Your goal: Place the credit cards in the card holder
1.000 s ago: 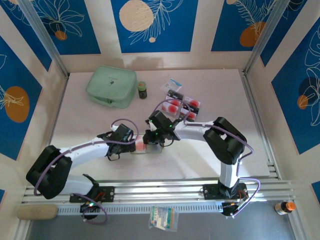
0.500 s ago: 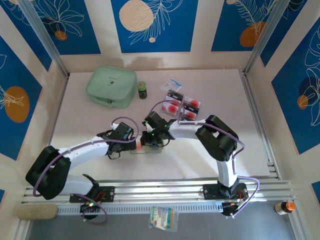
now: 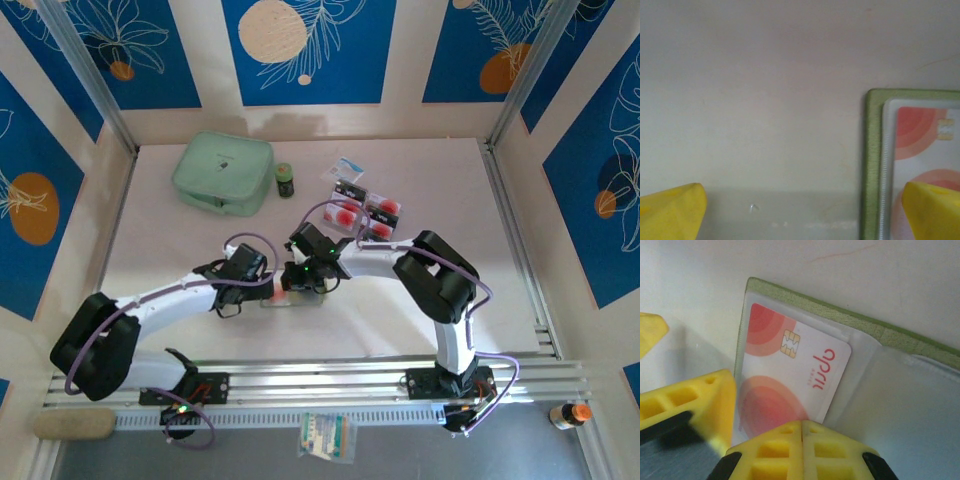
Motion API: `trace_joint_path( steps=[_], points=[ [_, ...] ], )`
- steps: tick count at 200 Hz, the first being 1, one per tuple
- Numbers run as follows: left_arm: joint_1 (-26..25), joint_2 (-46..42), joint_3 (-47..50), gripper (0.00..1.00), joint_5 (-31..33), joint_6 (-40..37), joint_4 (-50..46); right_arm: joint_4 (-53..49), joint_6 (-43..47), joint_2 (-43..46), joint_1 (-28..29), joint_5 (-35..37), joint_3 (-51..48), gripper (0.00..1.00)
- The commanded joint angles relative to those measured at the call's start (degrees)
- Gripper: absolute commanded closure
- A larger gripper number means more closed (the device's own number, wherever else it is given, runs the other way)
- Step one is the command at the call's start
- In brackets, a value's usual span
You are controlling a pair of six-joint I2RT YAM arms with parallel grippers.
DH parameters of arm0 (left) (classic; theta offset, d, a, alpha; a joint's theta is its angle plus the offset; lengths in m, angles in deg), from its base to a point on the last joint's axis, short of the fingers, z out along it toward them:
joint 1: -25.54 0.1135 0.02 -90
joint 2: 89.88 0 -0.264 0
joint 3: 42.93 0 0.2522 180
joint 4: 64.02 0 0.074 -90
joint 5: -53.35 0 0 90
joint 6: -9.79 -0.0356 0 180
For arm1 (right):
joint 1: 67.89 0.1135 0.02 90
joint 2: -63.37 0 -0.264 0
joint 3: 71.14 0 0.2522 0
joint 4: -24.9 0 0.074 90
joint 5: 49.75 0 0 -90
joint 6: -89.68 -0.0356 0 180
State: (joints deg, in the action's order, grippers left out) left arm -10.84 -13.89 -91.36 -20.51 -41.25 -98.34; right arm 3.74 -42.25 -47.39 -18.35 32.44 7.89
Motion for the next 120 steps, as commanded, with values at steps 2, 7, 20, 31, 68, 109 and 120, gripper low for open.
trace_joint_path(
  steps=[2,7,20,31,68,109,120],
  points=[
    [0.30,0.91,1.25,0.00,-0.93,0.28,0.76,-2.25,0.89,4.06,-0.26,0.07,-0.56,0.95],
    [0.26,0.96,1.35,0.00,-0.87,0.27,0.93,-2.28,0.89,4.50,-0.38,0.21,-0.75,0.95],
    [0.32,1.01,1.67,0.00,-0.78,0.37,1.04,-2.36,0.98,5.36,-0.95,0.42,-1.32,0.95],
    [0.27,0.93,1.78,0.00,-0.73,0.33,0.98,-2.45,1.06,5.79,-1.21,0.56,-1.68,0.95],
    [0.32,0.84,1.90,0.00,-0.63,0.42,1.00,-2.27,1.02,4.63,-1.44,0.02,-1.57,0.95],
    [0.29,0.70,1.88,0.00,-0.42,0.28,0.83,-1.65,0.80,1.60,-0.53,-0.45,-0.61,0.96],
    [0.30,0.65,1.80,0.00,-0.42,0.33,0.74,-1.53,0.77,0.88,-0.41,-0.53,-0.35,0.96]
  ],
)
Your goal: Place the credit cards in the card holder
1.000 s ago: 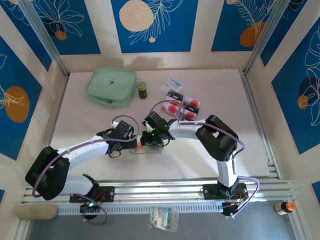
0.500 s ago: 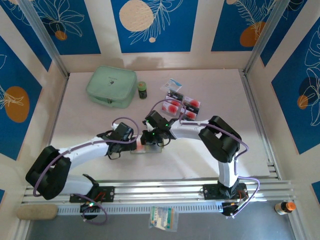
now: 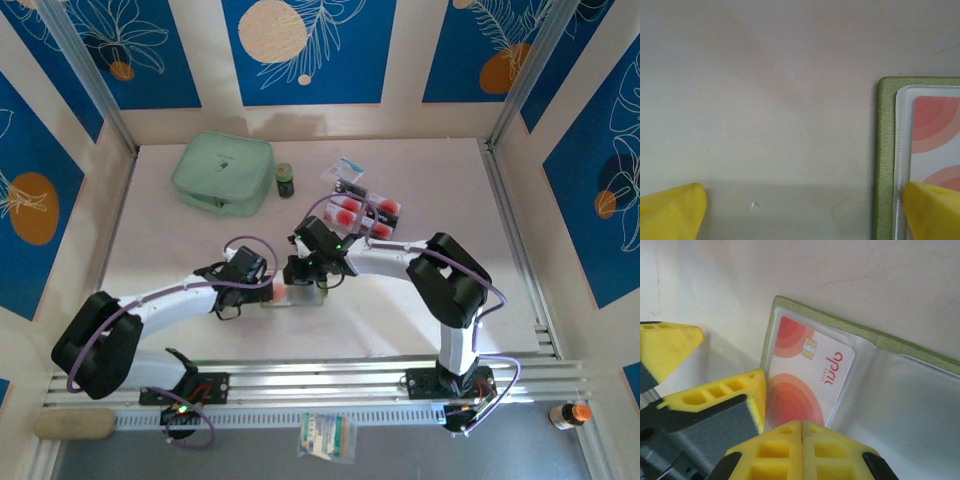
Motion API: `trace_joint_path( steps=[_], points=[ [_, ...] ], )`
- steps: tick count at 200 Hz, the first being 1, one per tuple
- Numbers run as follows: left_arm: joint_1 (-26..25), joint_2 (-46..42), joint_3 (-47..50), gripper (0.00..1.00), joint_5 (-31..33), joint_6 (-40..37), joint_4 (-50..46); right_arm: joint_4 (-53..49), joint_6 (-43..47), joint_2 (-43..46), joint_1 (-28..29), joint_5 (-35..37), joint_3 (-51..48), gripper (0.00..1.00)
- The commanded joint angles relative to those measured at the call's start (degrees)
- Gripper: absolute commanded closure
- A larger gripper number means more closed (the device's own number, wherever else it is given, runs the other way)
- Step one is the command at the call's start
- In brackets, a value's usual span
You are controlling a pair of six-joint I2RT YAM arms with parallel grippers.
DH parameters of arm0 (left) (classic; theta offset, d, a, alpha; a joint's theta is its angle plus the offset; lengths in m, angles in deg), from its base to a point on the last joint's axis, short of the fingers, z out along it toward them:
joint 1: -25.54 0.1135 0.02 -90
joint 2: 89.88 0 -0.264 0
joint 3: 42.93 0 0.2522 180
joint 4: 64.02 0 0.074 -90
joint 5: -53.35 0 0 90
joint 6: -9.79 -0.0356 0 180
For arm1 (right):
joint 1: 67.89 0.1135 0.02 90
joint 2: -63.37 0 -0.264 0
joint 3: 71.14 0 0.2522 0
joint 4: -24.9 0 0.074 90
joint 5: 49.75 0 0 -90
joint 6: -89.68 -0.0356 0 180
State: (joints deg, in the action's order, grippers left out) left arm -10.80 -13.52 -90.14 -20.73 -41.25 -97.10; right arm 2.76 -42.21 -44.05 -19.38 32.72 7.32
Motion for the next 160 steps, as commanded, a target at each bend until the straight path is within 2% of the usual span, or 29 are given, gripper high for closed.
trace_joint_path(
  steps=[1,105,160],
  points=[
    [0.24,0.28,0.54,0.00,-0.20,0.33,-0.49,-0.52,0.70,-2.50,0.62,-0.82,0.23,0.96],
    [0.24,-1.27,-2.69,0.00,-0.62,-0.27,-2.16,-0.14,-0.03,-5.61,1.76,-1.52,2.09,0.96],
    [0.06,-1.29,-5.31,0.00,-4.20,0.96,-0.85,0.30,-0.64,-4.38,1.63,-1.96,1.96,0.96]
  ],
)
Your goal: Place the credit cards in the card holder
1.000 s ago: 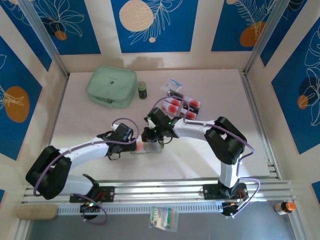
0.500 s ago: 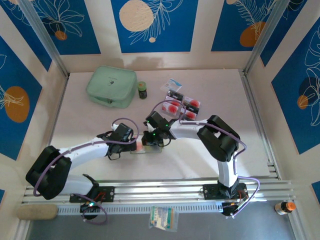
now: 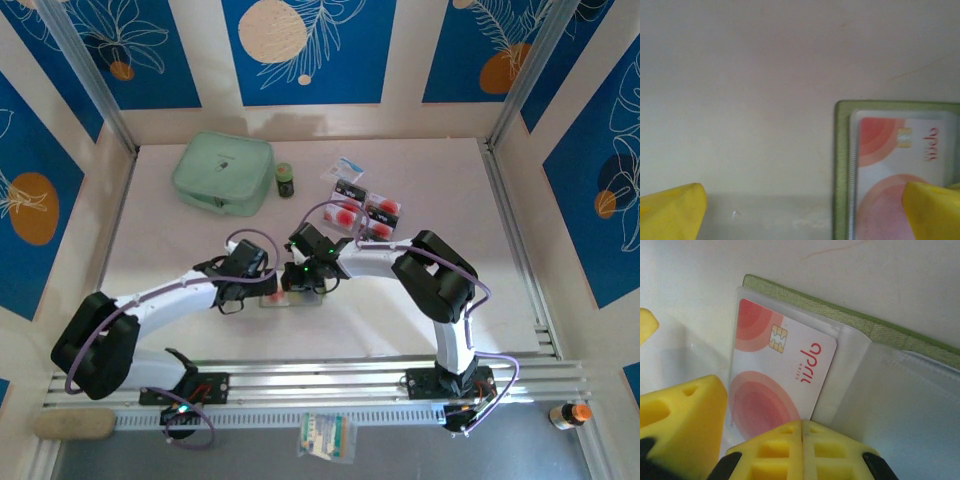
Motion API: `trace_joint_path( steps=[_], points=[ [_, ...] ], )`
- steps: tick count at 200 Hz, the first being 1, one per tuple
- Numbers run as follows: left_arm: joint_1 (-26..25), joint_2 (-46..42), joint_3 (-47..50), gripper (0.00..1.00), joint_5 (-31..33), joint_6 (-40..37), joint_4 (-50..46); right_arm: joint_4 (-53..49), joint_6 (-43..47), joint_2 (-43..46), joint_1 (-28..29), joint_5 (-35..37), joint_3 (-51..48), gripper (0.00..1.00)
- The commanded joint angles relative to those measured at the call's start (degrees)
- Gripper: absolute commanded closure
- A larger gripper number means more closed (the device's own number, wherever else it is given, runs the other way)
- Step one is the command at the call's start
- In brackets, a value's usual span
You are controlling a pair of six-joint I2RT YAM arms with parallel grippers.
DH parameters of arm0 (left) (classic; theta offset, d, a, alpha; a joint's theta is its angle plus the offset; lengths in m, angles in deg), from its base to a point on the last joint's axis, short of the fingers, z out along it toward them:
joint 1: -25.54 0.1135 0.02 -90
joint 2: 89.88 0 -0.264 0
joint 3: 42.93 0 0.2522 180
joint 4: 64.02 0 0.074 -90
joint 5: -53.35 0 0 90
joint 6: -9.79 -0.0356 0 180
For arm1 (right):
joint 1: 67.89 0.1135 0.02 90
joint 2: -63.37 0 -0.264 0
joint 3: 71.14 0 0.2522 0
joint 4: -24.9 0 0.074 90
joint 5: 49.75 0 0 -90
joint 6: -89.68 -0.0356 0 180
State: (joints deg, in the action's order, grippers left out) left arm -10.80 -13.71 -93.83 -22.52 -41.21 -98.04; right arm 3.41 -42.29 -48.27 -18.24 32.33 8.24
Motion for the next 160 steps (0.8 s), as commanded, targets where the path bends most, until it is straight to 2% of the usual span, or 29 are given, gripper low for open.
trace_joint_path(
  steps=[1,63,116,160],
  points=[
    [0.05,-1.10,-1.61,0.00,-2.47,0.95,0.19,-0.40,-0.56,-0.12,0.52,-1.57,1.02,0.96],
    [-0.66,2.49,0.11,0.00,-5.11,4.08,4.75,0.71,-1.10,5.06,-1.38,-1.70,-1.96,0.96],
    [-0.69,4.87,0.67,0.00,-4.73,3.64,5.83,-1.84,0.59,9.43,-4.45,0.07,-5.18,0.96],
    [-0.69,5.64,0.51,0.00,-4.67,2.93,5.84,-3.69,2.83,9.47,-7.43,-0.01,-5.52,0.96]
  ],
)
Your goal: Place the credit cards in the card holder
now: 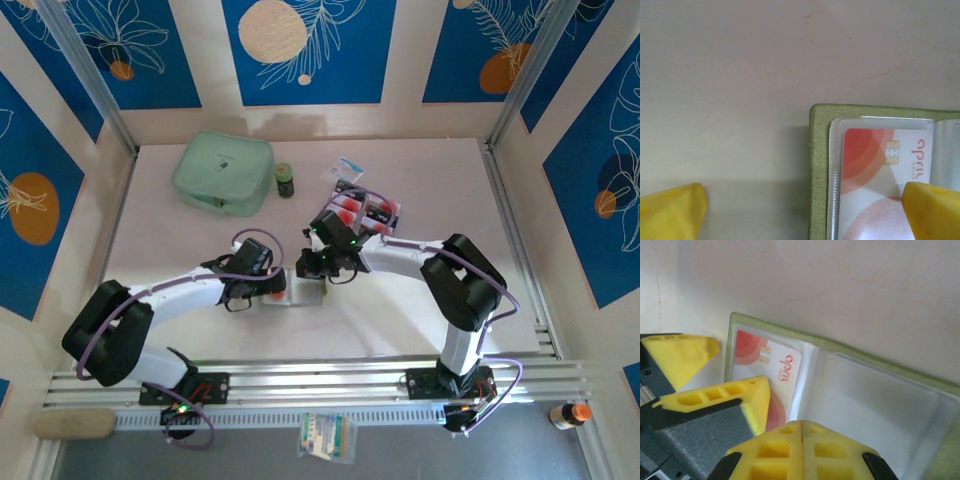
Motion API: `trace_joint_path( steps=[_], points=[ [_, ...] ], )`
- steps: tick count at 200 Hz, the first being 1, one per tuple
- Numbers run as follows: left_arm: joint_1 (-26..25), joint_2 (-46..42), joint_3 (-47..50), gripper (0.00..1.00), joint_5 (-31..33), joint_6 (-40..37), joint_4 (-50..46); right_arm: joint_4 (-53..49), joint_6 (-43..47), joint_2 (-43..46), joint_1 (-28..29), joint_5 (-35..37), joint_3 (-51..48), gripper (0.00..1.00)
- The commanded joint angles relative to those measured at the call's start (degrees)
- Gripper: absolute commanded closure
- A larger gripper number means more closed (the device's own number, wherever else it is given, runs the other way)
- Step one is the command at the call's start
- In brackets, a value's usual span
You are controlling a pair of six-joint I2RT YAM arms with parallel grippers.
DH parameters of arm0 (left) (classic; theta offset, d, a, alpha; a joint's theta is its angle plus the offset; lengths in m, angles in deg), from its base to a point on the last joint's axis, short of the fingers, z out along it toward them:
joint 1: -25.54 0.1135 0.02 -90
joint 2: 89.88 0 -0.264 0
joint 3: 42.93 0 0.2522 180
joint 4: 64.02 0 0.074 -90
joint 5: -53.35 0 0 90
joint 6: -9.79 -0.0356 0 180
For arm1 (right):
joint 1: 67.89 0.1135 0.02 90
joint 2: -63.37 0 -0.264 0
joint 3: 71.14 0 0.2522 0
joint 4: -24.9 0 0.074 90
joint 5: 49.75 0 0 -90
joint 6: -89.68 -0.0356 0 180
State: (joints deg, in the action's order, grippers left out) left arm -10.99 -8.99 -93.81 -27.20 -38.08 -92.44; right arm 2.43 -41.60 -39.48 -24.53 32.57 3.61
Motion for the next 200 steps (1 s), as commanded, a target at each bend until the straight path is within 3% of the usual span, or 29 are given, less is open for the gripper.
trace_joint_path(
  steps=[1,200],
  points=[
    [-0.53,0.93,0.48,0.00,0.02,-0.20,0.24,-2.78,2.20,0.58,-1.16,-0.23,-0.88,0.96],
    [-0.61,-2.66,4.58,0.00,-5.21,-2.84,10.34,0.51,-1.17,-7.55,1.12,-2.42,-0.30,0.98]
  ],
)
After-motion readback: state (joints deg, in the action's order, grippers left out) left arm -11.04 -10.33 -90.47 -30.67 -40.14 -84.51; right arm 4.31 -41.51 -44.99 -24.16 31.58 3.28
